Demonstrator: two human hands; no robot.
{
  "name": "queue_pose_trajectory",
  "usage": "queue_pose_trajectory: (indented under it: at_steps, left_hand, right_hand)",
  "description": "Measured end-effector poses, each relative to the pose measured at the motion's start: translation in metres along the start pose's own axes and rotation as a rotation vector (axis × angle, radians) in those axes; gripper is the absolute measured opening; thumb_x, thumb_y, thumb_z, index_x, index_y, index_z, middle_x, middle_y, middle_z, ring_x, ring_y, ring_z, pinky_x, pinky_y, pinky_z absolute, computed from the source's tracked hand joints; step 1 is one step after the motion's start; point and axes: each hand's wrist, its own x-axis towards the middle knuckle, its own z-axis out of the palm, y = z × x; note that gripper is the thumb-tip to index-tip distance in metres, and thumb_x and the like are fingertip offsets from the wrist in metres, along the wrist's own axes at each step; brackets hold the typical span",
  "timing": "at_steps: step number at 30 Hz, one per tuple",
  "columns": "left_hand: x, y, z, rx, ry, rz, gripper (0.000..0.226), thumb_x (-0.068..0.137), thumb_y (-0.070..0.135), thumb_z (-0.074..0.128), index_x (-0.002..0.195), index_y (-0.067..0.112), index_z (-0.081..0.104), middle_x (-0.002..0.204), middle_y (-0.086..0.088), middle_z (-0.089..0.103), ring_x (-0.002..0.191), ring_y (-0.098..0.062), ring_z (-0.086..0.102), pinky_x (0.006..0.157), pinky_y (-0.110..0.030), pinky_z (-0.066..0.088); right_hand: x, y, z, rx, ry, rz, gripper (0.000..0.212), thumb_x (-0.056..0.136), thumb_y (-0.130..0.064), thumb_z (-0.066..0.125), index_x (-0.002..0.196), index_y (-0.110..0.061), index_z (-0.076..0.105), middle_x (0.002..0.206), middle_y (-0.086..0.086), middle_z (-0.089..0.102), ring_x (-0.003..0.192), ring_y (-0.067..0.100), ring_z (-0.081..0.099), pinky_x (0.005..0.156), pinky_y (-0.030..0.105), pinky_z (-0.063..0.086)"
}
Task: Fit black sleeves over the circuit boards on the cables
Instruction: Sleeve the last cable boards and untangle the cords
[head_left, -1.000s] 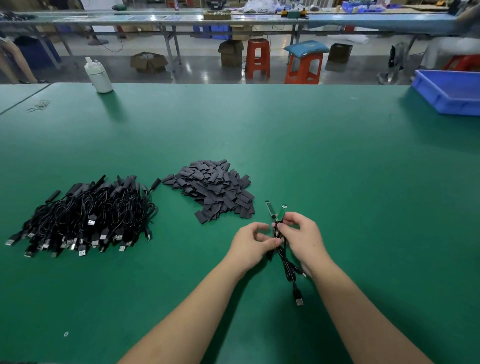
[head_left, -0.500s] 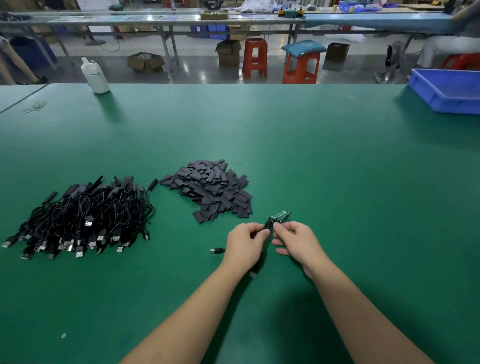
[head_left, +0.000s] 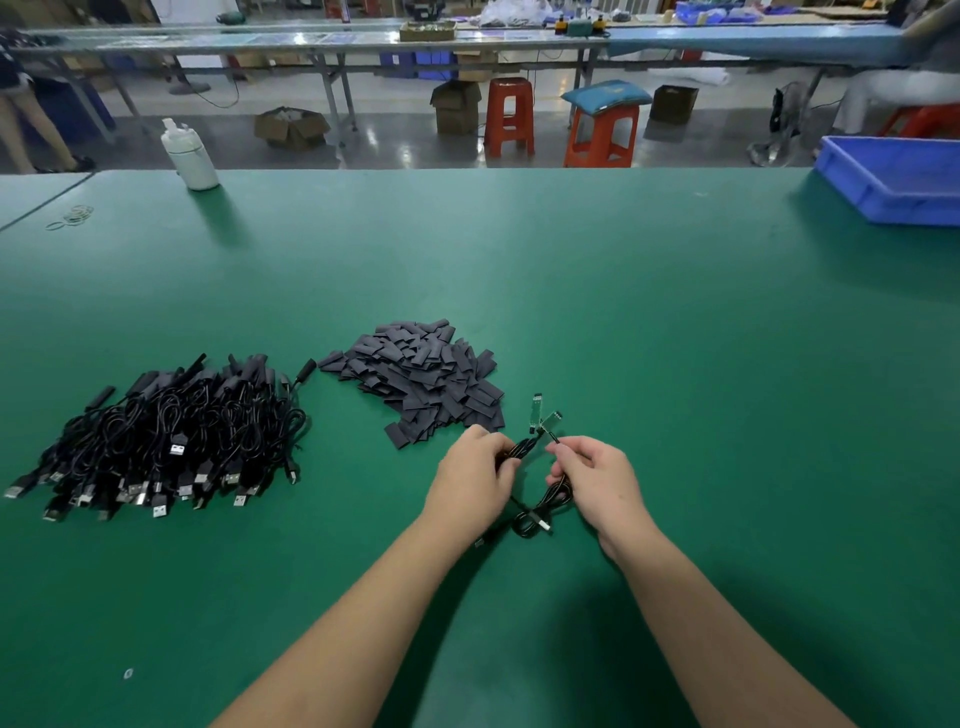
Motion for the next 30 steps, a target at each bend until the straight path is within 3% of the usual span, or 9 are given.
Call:
queue_pose_trajectory:
  at_steps: [3, 8, 11, 13, 15, 18, 24, 27, 30]
  left_hand:
    - [-0.003, -0.003, 0.004, 0.035, 0.04, -0.016, 0.018, 0.094, 0.029, 0.058, 0.106, 0.019, 0.067, 0.1, 0.001, 0.059, 0.088, -0.02, 0.058, 0.081, -0.032, 0.048]
    - [-0.002, 0.002, -0.003, -0.89, -0.094, -0.49, 0.007, 0.094, 0.012, 0.059, 0.091, 0.012, 0.065, 0.079, -0.006, 0.071, 0.067, -0.015, 0.065, 0.062, -0.025, 0.046]
    - [0.0, 0.002, -0.011, -1.136, -0.136, -0.631, 0.006, 0.097, 0.012, 0.053, 0.095, 0.014, 0.058, 0.073, -0.001, 0.065, 0.072, -0.018, 0.072, 0.06, -0.028, 0.037]
    - [0.004, -0.001, -0.013, -1.204, -0.103, -0.652, 0.007, 0.097, 0.011, 0.053, 0.094, 0.014, 0.057, 0.074, -0.001, 0.062, 0.073, -0.02, 0.074, 0.071, -0.034, 0.047]
    - [0.006, -0.008, -0.014, -1.029, -0.012, -0.582, 0.002, 0.097, 0.011, 0.055, 0.097, 0.012, 0.057, 0.084, -0.004, 0.06, 0.068, -0.02, 0.072, 0.075, -0.041, 0.055]
    - [0.004, -0.025, -0.016, -0.482, 0.102, -0.412, 0.008, 0.095, 0.02, 0.059, 0.102, 0.017, 0.058, 0.092, -0.001, 0.064, 0.066, -0.021, 0.068, 0.069, -0.031, 0.054]
    - [-0.01, -0.042, -0.023, 0.488, -0.021, -0.122, 0.029, 0.097, 0.047, 0.047, 0.105, 0.025, 0.063, 0.1, 0.001, 0.067, 0.1, -0.024, 0.054, 0.079, -0.035, 0.045]
    - [-0.011, -0.046, -0.029, 0.554, 0.044, -0.054, 0.048, 0.099, 0.054, 0.037, 0.088, 0.021, 0.07, 0.095, 0.0, 0.062, 0.096, -0.024, 0.051, 0.081, -0.037, 0.046]
    - [0.006, -0.066, -0.043, 0.35, 0.192, -0.157, 0.034, 0.099, 0.045, 0.047, 0.1, 0.019, 0.07, 0.1, -0.002, 0.064, 0.095, -0.02, 0.053, 0.078, -0.034, 0.048]
  right_hand:
    - [-0.004, -0.003, 0.003, -0.004, -0.096, -0.071, 0.021, 0.102, -0.015, 0.051, 0.094, -0.018, 0.07, 0.064, -0.002, 0.06, 0.06, 0.004, 0.061, 0.067, 0.021, 0.047]
    - [-0.007, -0.002, 0.005, 0.04, -0.086, -0.093, 0.022, 0.105, -0.016, 0.044, 0.095, -0.016, 0.063, 0.051, -0.009, 0.057, 0.061, 0.021, 0.06, 0.067, 0.035, 0.049]
    - [-0.007, -0.003, 0.005, 0.167, -0.084, -0.069, 0.022, 0.105, -0.011, 0.04, 0.093, -0.009, 0.058, 0.051, -0.011, 0.045, 0.049, 0.018, 0.043, 0.052, 0.034, 0.046]
    - [-0.008, -0.003, 0.003, 0.245, -0.147, -0.035, 0.022, 0.106, -0.01, 0.038, 0.094, -0.007, 0.057, 0.057, -0.005, 0.038, 0.045, 0.015, 0.034, 0.043, 0.028, 0.035]
    - [-0.009, -0.004, 0.0, 0.346, -0.246, -0.008, 0.021, 0.106, -0.011, 0.039, 0.096, -0.007, 0.057, 0.06, -0.002, 0.034, 0.043, 0.012, 0.03, 0.038, 0.024, 0.028]
    - [-0.009, -0.007, -0.006, 0.364, -0.274, -0.01, 0.021, 0.106, -0.02, 0.045, 0.1, -0.007, 0.06, 0.056, -0.003, 0.03, 0.041, 0.012, 0.026, 0.037, 0.023, 0.025]
    - [0.003, -0.003, -0.021, -0.22, -0.182, -0.134, 0.018, 0.103, -0.027, 0.05, 0.098, -0.03, 0.067, 0.044, -0.004, 0.049, 0.04, 0.014, 0.048, 0.045, 0.02, 0.043]
    - [0.01, -0.003, -0.02, -0.303, -0.194, -0.096, 0.022, 0.103, -0.013, 0.046, 0.094, -0.017, 0.066, 0.073, 0.0, 0.065, 0.064, 0.014, 0.061, 0.058, 0.02, 0.052]
    - [0.011, -0.005, -0.016, -0.318, -0.221, -0.035, 0.029, 0.102, -0.004, 0.039, 0.1, -0.019, 0.064, 0.087, -0.003, 0.066, 0.061, 0.013, 0.048, 0.051, 0.018, 0.042]
